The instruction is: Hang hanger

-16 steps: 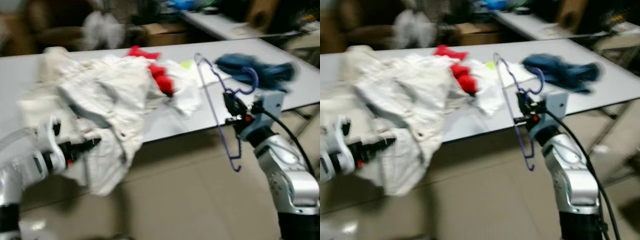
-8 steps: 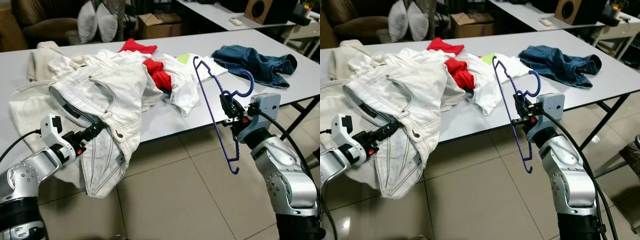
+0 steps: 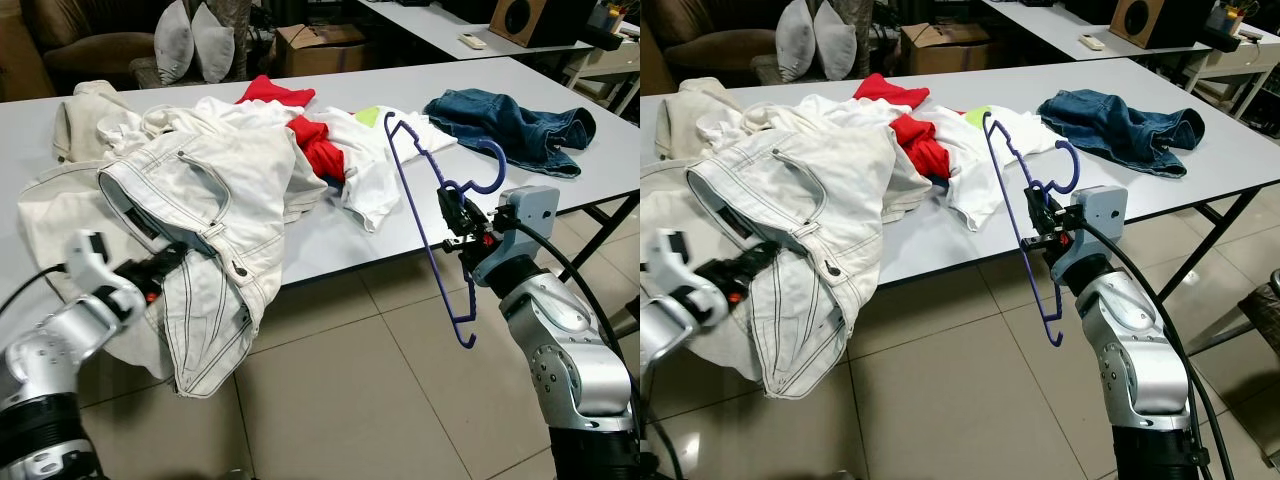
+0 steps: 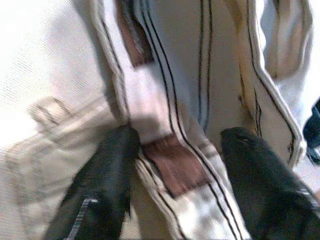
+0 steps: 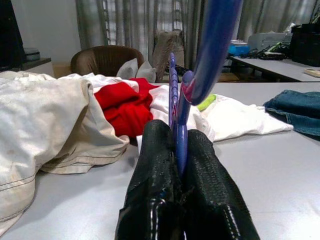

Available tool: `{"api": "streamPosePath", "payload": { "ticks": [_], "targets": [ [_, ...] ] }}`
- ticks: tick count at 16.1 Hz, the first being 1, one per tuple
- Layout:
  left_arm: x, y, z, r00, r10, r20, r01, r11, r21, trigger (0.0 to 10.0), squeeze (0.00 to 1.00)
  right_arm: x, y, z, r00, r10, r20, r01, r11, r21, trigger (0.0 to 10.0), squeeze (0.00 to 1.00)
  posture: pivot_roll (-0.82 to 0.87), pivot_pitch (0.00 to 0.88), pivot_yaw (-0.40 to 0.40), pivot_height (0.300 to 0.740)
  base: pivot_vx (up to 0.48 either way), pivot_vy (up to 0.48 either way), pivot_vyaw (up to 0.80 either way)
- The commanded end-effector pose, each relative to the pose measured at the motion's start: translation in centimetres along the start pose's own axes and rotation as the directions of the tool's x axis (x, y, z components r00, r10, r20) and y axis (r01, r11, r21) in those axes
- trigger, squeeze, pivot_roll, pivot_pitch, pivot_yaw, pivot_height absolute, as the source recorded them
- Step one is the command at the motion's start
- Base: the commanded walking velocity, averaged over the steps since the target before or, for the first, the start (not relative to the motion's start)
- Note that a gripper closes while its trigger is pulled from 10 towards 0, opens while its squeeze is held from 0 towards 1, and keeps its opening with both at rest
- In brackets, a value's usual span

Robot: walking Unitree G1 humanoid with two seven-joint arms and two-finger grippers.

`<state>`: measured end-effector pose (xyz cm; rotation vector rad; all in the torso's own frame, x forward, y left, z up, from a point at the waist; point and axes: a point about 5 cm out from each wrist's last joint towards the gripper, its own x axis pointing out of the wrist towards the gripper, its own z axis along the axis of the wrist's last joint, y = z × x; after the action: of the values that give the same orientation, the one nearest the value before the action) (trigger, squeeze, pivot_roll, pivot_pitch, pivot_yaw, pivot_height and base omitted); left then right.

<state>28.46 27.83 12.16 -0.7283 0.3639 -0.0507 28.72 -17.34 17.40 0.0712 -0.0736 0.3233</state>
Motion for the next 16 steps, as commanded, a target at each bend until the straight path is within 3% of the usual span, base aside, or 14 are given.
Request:
{"api": "streamPosePath", "payload": {
  "ticks": [1, 6, 8, 9, 10, 12, 13, 15, 16],
  "targets": [
    [-0.2, -0.2, 0.7, 1.0, -0.016, 0.027, 0.016, 1.0, -0.01, 0.0, 0.0, 0.1, 0.0, 0.5, 1.0, 0.0, 0.017, 0.0, 1.0, -0.008, 10.0, 0.0, -0.14, 0.0, -0.027, 0.74, 0.0, 0.0, 0.0],
    [-0.9, -1.1, 0.8, 0.988, -0.147, 0.039, 0.149, 0.988, -0.031, 0.0, 0.0, 0.1, 0.0, 0.5, 1.0, 0.005, 0.015, -0.005, 1.0, -0.01, 10.0, 0.0, -0.14, 0.0, -0.032, 0.74, 0.0, 0.0, 0.0],
    [-0.9, -0.2, 0.2, 0.997, -0.07, -0.028, 0.072, 0.993, 0.088, 0.0, 0.0, 0.2, 0.1, 0.5, 1.0, 0.008, 0.013, -0.008, 1.0, -0.01, 10.0, 0.0, -0.13, 0.0, -0.034, 0.74, 0.0, 0.0, 0.0],
    [-0.8, 0.9, -0.6, 0.996, 0.043, -0.084, -0.024, 0.977, 0.212, 9.0, 0.0, 0.2, 0.1, 0.4, 1.0, 0.01, 0.012, -0.01, 1.0, -0.01, 10.0, 0.0, -0.13, 0.0, -0.033, 0.74, 0.0, 0.0, 0.0],
    [-0.8, 1.5, -0.8, 0.992, 0.083, -0.097, -0.057, 0.969, 0.241, 10.0, 0.0, 0.2, 0.1, 0.4, 1.0, 0.011, 0.013, -0.011, 1.0, -0.01, 10.0, 0.0, -0.14, 0.0, -0.03, 0.74, 0.0, 0.0, 0.0],
    [-1.2, 2.2, -0.8, 0.988, 0.12, -0.095, -0.097, 0.971, 0.219, 10.0, 0.0, 0.2, 0.0, 0.4, 1.0, 0.009, 0.015, -0.009, 1.0, -0.01, 10.0, 0.0, -0.14, 0.0, -0.027, 0.74, 0.0, 0.0, 0.0],
    [-1.4, 2.0, -0.7, 0.991, 0.09, -0.098, -0.068, 0.977, 0.203, 10.0, 1.0, 0.1, 0.0, 0.4, 1.0, 0.008, 0.014, -0.007, 1.0, -0.011, 10.0, 0.0, -0.14, 0.0, -0.028, 0.74, 0.0, 0.0, 0.0],
    [-1.7, 1.8, -0.7, 0.993, 0.045, -0.113, -0.025, 0.984, 0.176, 10.0, 1.0, 0.0, 0.0, 0.4, 1.0, 0.007, 0.013, -0.007, 1.0, -0.011, 10.0, 0.0, -0.14, 0.0, -0.028, 0.74, 0.0, 0.0, 0.0],
    [-1.9, 1.6, -0.7, 0.994, -0.005, -0.112, 0.018, 0.993, 0.116, 10.0, 1.0, 0.0, 0.1, 0.3, 1.0, 0.008, 0.013, -0.008, 1.0, -0.01, 10.0, 0.0, -0.13, 0.0, -0.027, 0.74, 0.0, 0.0, 0.0]
  ]
}}
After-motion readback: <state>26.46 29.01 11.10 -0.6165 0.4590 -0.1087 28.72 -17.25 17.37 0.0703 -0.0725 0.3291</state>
